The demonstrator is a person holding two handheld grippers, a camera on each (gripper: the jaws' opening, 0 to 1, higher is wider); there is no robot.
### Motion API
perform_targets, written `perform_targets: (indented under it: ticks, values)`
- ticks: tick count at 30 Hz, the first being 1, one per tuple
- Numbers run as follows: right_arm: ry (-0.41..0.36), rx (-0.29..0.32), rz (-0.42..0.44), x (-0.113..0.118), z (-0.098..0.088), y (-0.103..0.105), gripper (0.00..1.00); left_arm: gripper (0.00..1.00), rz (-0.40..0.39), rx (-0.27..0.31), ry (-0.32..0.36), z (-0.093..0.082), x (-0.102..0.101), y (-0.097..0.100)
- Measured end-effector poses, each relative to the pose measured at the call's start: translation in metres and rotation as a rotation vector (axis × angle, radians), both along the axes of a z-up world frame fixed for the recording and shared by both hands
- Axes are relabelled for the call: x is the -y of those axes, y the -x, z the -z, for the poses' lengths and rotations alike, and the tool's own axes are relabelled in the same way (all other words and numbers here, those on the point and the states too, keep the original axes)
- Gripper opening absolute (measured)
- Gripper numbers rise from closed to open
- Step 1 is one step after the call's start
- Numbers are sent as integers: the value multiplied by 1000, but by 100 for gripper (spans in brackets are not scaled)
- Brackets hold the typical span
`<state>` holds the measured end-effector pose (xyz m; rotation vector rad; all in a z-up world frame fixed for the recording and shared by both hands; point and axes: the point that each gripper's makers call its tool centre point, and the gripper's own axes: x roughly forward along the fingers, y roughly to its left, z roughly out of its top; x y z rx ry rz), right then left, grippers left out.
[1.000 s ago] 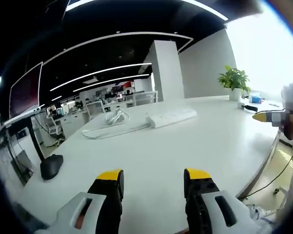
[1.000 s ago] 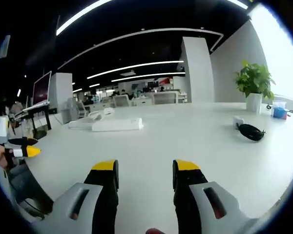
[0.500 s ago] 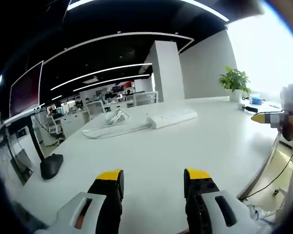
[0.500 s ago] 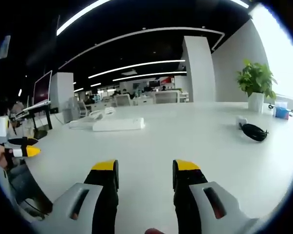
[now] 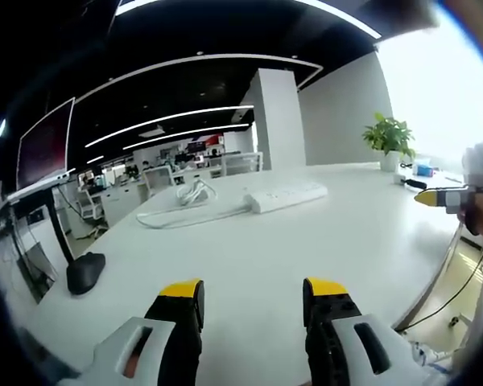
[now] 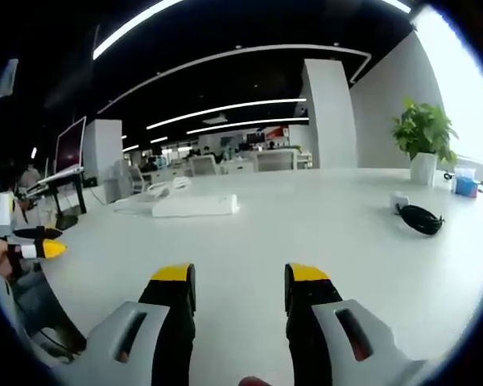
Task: Straighten the power strip on the desk, plug the charger into it
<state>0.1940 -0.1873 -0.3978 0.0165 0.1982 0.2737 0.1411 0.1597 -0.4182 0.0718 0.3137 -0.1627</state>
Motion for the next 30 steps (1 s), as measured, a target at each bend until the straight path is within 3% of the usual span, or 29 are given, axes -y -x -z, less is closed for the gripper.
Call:
perform_targets:
  ticks: [13, 23, 30]
  values:
    - [9, -10, -34, -5, 3, -9, 44, 51, 1, -1, 18, -1, -3, -4]
    - [-1, 5, -55, -1, -1, -23, 43, 50, -35, 13, 23, -6, -19, -10]
    - [11, -6, -59, 0, 1, -28, 42, 49, -11, 17, 74, -5, -16, -14]
